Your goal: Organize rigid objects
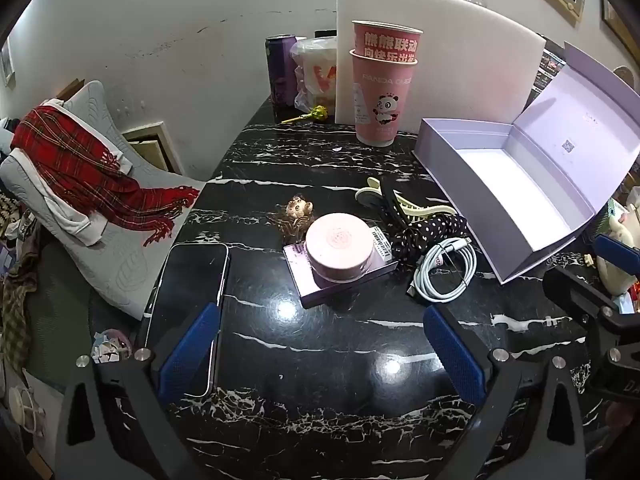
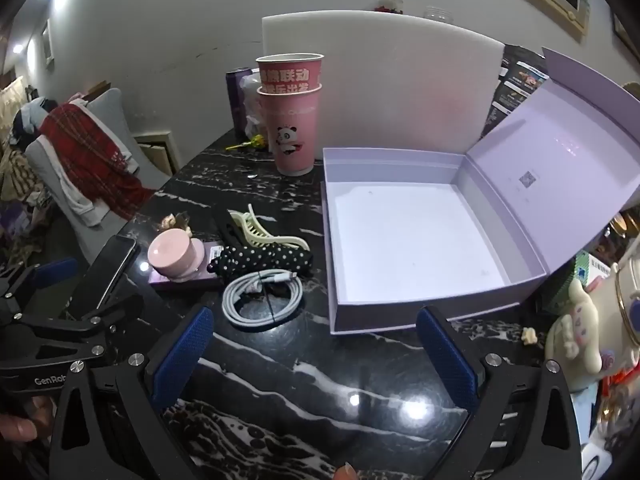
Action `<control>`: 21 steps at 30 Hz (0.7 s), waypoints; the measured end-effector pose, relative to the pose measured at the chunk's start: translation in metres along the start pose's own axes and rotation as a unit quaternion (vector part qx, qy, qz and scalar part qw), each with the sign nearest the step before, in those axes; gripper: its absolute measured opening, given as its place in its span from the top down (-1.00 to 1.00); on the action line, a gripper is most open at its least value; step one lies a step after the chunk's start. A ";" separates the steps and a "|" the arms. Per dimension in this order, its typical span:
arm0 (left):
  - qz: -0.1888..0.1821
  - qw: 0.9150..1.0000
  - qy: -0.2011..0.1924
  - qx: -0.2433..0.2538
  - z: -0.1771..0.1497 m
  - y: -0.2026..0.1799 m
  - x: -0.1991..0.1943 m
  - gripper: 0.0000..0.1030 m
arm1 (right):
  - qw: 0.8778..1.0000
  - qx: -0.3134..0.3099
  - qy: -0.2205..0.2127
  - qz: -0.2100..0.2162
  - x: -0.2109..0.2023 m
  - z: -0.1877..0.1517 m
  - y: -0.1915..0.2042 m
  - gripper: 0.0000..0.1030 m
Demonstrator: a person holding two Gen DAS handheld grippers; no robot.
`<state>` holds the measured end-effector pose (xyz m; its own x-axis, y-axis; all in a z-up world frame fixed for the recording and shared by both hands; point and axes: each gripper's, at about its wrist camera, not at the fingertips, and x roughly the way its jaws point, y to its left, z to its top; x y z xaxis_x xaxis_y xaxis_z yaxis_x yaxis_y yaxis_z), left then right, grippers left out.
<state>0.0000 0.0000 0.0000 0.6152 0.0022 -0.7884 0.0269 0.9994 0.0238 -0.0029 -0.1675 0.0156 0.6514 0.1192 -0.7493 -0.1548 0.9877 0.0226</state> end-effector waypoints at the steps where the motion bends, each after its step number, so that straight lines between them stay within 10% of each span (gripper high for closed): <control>1: -0.001 1.000 0.000 0.000 0.000 0.000 0.000 -1.00 | 1.000 -0.001 0.000 -0.001 0.000 -0.001 0.000 -1.00; 21: -0.028 1.000 -0.005 0.010 0.003 0.003 -0.012 -1.00 | 1.000 0.000 -0.008 0.002 -0.007 0.000 -0.001 -1.00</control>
<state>-0.0054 0.0032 0.0114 0.6200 -0.0548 -0.7827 0.0773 0.9970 -0.0086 -0.0074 -0.1690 0.0211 0.6625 0.1258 -0.7384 -0.1576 0.9871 0.0268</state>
